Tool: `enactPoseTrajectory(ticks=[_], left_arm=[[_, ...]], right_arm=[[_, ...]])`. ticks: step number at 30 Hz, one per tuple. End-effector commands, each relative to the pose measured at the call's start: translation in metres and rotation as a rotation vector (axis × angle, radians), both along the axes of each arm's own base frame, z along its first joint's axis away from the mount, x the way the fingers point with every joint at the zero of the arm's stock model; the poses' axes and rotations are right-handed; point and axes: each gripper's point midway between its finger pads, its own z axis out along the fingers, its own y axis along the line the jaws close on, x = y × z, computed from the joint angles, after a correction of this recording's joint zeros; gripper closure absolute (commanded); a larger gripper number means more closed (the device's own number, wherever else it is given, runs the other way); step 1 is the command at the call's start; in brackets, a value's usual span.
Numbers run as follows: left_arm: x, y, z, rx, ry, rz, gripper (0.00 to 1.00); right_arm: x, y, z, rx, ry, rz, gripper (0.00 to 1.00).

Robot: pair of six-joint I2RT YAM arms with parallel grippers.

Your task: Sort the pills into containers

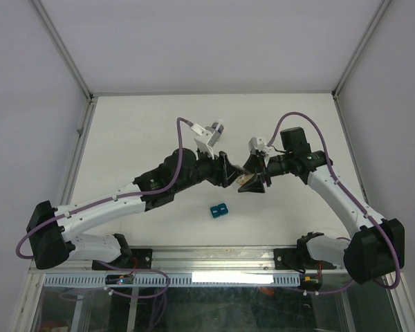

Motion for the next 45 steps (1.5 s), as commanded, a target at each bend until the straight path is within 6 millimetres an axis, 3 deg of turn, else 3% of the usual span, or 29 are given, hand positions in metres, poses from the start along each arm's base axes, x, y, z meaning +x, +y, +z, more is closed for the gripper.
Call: enactPoseTrajectory(ticks=[1,6,12,16,19,23,27,28,30,32,35,40,45], left_arm=[[-0.009,-0.009,0.025,-0.044,-0.039,-0.062,0.46],[-0.014,-0.012,0.023,-0.041,-0.028,-0.091,0.53],[-0.020,-0.015,0.021,-0.036,-0.029,-0.131,0.69],[-0.032,-0.019,0.018,-0.020,-0.072,-0.228,0.75],[-0.054,-0.023,0.014,0.005,-0.253,-0.427,0.83],[-0.080,-0.019,0.007,0.042,-0.501,-0.683,0.86],[-0.086,-0.009,0.003,0.081,-0.764,-0.858,0.89],[-0.082,-0.005,0.005,0.083,-0.805,-0.880,0.85],[-0.071,-0.001,0.014,0.073,-0.832,-0.883,0.59],[-0.055,0.001,0.023,0.082,-0.846,-0.828,0.44],[-0.040,0.003,0.043,0.061,-0.861,-0.700,0.02],[-0.036,0.013,0.068,-0.011,-0.832,-0.562,0.01],[-0.027,0.028,0.068,-0.107,-0.621,-0.383,0.01]], right_arm=[[0.008,0.004,0.023,0.047,-0.081,0.016,1.00],[0.008,0.004,0.023,0.047,-0.080,0.015,1.00],[0.008,0.004,0.023,0.046,-0.078,0.015,1.00],[0.008,0.004,0.023,0.047,-0.078,0.015,1.00],[0.007,0.004,0.024,0.049,-0.081,0.017,1.00],[0.007,0.004,0.025,0.051,-0.081,0.017,1.00],[0.006,0.004,0.024,0.053,-0.076,0.019,1.00],[0.006,0.004,0.025,0.053,-0.078,0.020,1.00],[0.006,0.004,0.025,0.054,-0.080,0.019,1.00],[0.006,0.004,0.026,0.055,-0.082,0.020,1.00],[0.006,0.004,0.026,0.055,-0.083,0.020,1.00],[0.006,0.004,0.026,0.055,-0.083,0.021,1.00],[0.006,0.004,0.025,0.054,-0.083,0.020,1.00]])
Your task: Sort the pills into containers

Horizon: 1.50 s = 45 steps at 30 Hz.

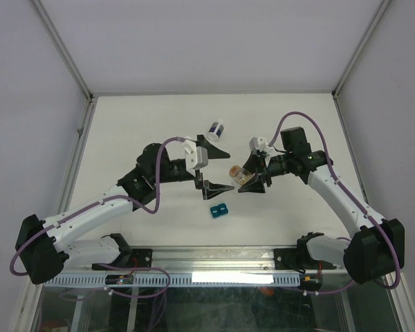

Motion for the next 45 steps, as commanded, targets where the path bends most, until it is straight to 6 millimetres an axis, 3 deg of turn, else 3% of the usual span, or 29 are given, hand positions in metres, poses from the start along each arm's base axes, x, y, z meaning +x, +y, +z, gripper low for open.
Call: enactPoseTrajectory(ticks=[1,5,10,14,22,29,33,40,45], left_arm=[[0.007,0.015,0.029,-0.174,0.196,0.134,0.01],[-0.005,0.017,0.022,-0.238,0.407,0.100,0.01],[0.012,0.010,0.003,-0.201,0.628,0.272,0.14],[0.020,-0.001,-0.009,-0.123,0.640,0.428,0.17],[0.018,-0.014,-0.009,-0.066,0.629,0.424,0.31],[0.023,-0.018,-0.012,-0.039,0.620,0.441,0.36],[0.023,-0.021,-0.012,-0.031,0.619,0.432,0.44],[0.022,-0.025,-0.019,0.006,0.601,0.410,0.72],[0.010,-0.025,-0.027,0.075,0.481,0.247,0.80]], right_arm=[[0.008,0.003,0.022,0.038,-0.081,0.003,1.00],[0.009,0.003,0.021,0.035,-0.079,0.001,1.00],[0.010,0.003,0.020,0.032,-0.074,0.000,1.00],[0.011,0.003,0.019,0.030,-0.073,-0.002,1.00],[0.011,0.003,0.018,0.028,-0.072,-0.002,1.00],[0.011,0.003,0.019,0.028,-0.074,-0.004,1.00],[0.010,0.003,0.019,0.029,-0.074,-0.002,1.00],[0.010,0.003,0.020,0.029,-0.076,-0.003,1.00],[0.009,0.003,0.021,0.034,-0.081,0.000,1.00]])
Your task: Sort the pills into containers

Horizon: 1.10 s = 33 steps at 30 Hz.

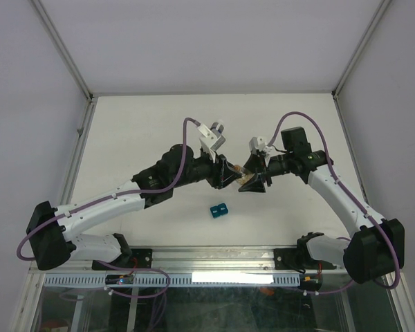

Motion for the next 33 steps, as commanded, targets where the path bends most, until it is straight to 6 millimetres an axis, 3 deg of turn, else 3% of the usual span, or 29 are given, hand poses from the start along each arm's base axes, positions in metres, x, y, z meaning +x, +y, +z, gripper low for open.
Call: enactPoseTrajectory(ticks=[1,5,7,9,12,15,19,20,23,26,33], left_arm=[[-0.019,-0.005,0.011,0.003,-0.163,-0.257,0.80],[-0.035,0.005,-0.004,0.030,-0.397,-0.567,0.81],[-0.046,0.011,-0.011,0.043,-0.552,-0.724,0.76],[-0.044,0.013,-0.015,0.063,-0.677,-0.794,0.67],[-0.021,0.010,-0.007,0.088,-0.741,-0.760,0.63],[0.006,0.010,0.009,0.101,-0.777,-0.635,0.40],[0.019,0.020,0.036,0.008,-0.823,-0.427,0.03],[0.019,0.025,0.041,-0.017,-0.834,-0.388,0.01],[0.019,0.036,0.051,-0.091,-0.768,-0.287,0.01],[0.016,0.043,0.051,-0.162,-0.597,-0.221,0.01],[-0.022,0.053,0.056,-0.449,-0.212,-0.242,0.01]], right_arm=[[0.006,0.005,0.025,0.053,-0.080,0.020,1.00],[0.005,0.005,0.025,0.054,-0.078,0.022,1.00],[0.005,0.005,0.025,0.054,-0.078,0.022,1.00],[0.005,0.005,0.025,0.054,-0.077,0.022,1.00],[0.005,0.005,0.025,0.054,-0.076,0.022,1.00],[0.005,0.005,0.025,0.054,-0.076,0.024,1.00],[0.005,0.005,0.024,0.054,-0.078,0.025,1.00],[0.005,0.005,0.024,0.054,-0.078,0.025,1.00],[0.005,0.005,0.024,0.053,-0.079,0.026,1.00],[0.005,0.005,0.023,0.052,-0.078,0.026,1.00],[0.006,0.005,0.022,0.049,-0.074,0.026,1.00]])
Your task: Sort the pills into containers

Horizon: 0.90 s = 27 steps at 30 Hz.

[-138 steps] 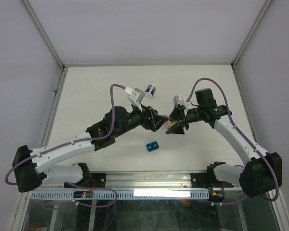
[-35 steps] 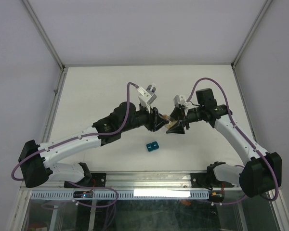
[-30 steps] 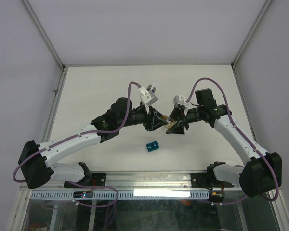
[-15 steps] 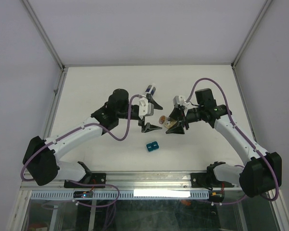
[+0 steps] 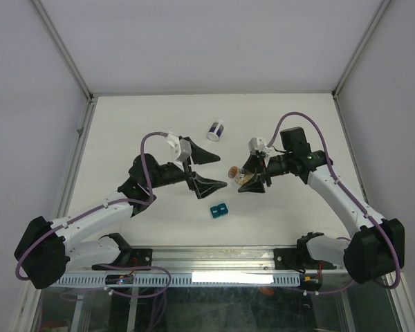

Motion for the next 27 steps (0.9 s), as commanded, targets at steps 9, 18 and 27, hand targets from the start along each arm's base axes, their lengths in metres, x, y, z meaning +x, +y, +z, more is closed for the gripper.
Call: enactPoseTrajectory(ticks=[9,18,27], left_arm=[[0.014,-0.008,-0.003,-0.080,0.557,0.311,0.16],[0.013,-0.032,0.000,0.008,0.538,0.324,0.29],[0.011,-0.043,-0.005,0.058,0.539,0.290,0.46]], right_arm=[[0.006,0.004,0.021,0.047,-0.063,0.020,1.00],[0.007,0.004,0.021,0.046,-0.064,0.018,1.00],[0.006,0.004,0.021,0.045,-0.064,0.018,1.00]])
